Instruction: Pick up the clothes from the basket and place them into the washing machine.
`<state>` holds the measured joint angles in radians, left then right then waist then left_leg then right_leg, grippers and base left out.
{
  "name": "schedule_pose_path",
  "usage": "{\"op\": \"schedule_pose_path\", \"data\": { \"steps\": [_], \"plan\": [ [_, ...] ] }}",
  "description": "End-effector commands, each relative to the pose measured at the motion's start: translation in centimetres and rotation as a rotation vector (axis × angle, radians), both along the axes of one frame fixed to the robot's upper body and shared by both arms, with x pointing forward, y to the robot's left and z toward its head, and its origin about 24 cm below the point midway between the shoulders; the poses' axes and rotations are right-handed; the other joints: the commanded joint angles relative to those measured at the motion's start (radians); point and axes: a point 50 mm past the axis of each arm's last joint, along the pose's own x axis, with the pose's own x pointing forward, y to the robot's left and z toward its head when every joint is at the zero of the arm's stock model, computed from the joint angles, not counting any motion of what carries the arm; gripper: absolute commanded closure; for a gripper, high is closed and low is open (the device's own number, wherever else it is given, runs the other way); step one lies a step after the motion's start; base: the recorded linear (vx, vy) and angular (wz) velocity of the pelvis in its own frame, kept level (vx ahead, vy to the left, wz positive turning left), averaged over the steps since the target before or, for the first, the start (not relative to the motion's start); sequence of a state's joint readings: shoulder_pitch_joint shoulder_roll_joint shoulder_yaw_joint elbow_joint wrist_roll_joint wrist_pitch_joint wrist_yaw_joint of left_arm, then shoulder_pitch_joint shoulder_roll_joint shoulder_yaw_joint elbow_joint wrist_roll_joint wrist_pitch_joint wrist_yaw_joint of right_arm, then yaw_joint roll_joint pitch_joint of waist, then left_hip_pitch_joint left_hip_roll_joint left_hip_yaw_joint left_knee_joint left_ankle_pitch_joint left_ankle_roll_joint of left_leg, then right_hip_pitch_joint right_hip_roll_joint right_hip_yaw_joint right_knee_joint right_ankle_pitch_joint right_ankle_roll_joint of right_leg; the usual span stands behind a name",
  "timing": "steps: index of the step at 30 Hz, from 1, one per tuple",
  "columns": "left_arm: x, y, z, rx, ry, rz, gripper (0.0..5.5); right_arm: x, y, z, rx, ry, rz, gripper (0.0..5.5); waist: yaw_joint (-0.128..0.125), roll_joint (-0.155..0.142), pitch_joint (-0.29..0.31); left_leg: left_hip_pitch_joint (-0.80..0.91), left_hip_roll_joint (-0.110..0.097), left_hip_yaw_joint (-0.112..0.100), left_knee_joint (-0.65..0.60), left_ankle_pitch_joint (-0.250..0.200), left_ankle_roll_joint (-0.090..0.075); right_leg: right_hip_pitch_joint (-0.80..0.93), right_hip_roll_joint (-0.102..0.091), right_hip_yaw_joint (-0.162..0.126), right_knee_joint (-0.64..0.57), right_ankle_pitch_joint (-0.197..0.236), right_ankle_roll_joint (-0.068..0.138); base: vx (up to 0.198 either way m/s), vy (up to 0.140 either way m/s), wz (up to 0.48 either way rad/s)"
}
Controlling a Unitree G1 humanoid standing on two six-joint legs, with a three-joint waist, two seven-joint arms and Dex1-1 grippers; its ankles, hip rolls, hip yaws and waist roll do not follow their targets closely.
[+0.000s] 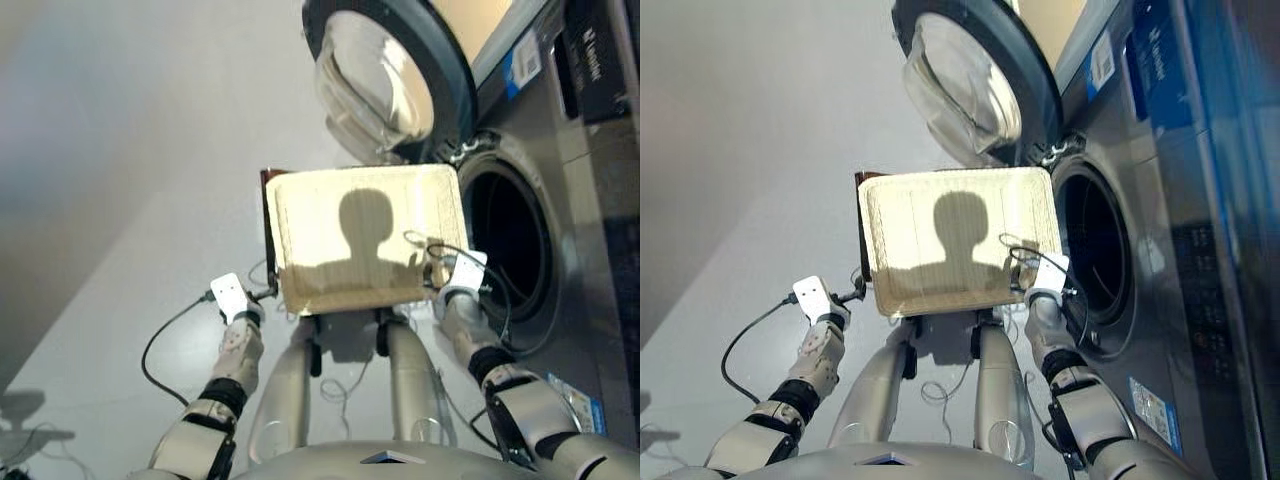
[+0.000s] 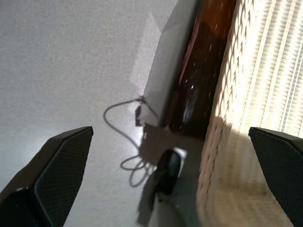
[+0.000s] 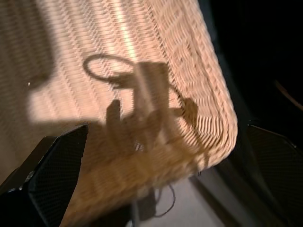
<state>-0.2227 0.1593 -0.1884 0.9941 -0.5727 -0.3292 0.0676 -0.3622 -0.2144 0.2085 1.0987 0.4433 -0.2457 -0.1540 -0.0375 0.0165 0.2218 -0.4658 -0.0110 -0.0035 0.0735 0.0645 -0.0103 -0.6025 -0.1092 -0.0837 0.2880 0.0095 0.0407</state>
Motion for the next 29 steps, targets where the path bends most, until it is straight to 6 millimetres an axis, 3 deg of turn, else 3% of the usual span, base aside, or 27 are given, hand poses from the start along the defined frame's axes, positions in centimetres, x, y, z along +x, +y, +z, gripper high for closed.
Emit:
{"op": "schedule_pose_path", "data": {
  "steps": [1, 4, 5, 8, 14, 23, 29],
  "plan": [
    [-1.3, 1.6, -0.8, 0.087, 0.045, -0.034, 0.0, -1.3, 0.7, -1.3, -0.026, 0.065, 0.096, 0.0, 0.001, -0.031, -0.027, 0.099, -0.012, 0.03, 0.03, -0.081, -0.025, 0.202, -0.001, -0.021, -0.23, 0.087, 0.09, 0.073, -0.014, -0.063],
    [-2.3, 1.9, -1.5, 0.111, 0.093, -0.047, 0.0, -3.0, 0.7, -2.6, -0.014, 0.134, 0.111, 0.0, 0.002, -0.037, -0.045, 0.152, -0.012, 0.03, 0.005, -0.076, -0.026, 0.258, 0.004, -0.024, -0.256, 0.088, 0.091, 0.057, -0.002, -0.011],
    [-3.3, 2.0, -2.3, 0.133, 0.145, -0.071, 0.0, -4.8, 0.5, -3.9, -0.021, 0.213, 0.128, 0.0, 0.003, -0.041, -0.071, 0.203, -0.011, 0.031, -0.015, -0.075, -0.028, 0.31, 0.01, -0.024, -0.283, 0.086, 0.094, 0.082, 0.009, 0.055],
    [-5.2, 2.3, -3.5, 0.166, 0.234, -0.099, 0.0, -7.0, 0.4, -5.3, -0.027, 0.299, 0.155, 0.0, 0.004, -0.047, -0.098, 0.275, -0.01, 0.039, -0.029, -0.085, -0.028, 0.385, 0.02, -0.024, -0.316, 0.083, 0.093, 0.083, 0.009, 0.032],
    [-8.4, 2.3, -5.2, 0.172, 0.356, -0.148, 0.0, -10.4, 0.2, -7.0, 0.015, 0.411, 0.134, 0.0, 0.002, -0.047, -0.163, 0.407, 0.004, 0.052, -0.088, -0.081, -0.028, 0.495, 0.037, -0.029, -0.333, 0.062, 0.091, 0.075, 0.007, -0.058],
    [-11.4, 2.2, -6.5, 0.184, 0.468, -0.216, 0.0, -14.0, -0.1, -8.4, 0.085, 0.52, 0.062, 0.0, 0.004, -0.051, -0.226, 0.527, 0.012, 0.059, -0.113, -0.1, -0.025, 0.616, 0.049, -0.038, -0.329, 0.015, 0.086, 0.057, 0.009, 0.017],
    [-11.8, 2.2, -6.6, 0.161, 0.48, -0.214, 0.0, -15.0, 0.0, -8.7, 0.102, 0.552, 0.054, 0.0, 0.004, -0.052, -0.248, 0.565, 0.018, 0.057, -0.113, -0.111, -0.024, 0.655, 0.055, -0.037, -0.33, 0.0, 0.084, 0.031, 0.006, 0.005]
  ]
}}
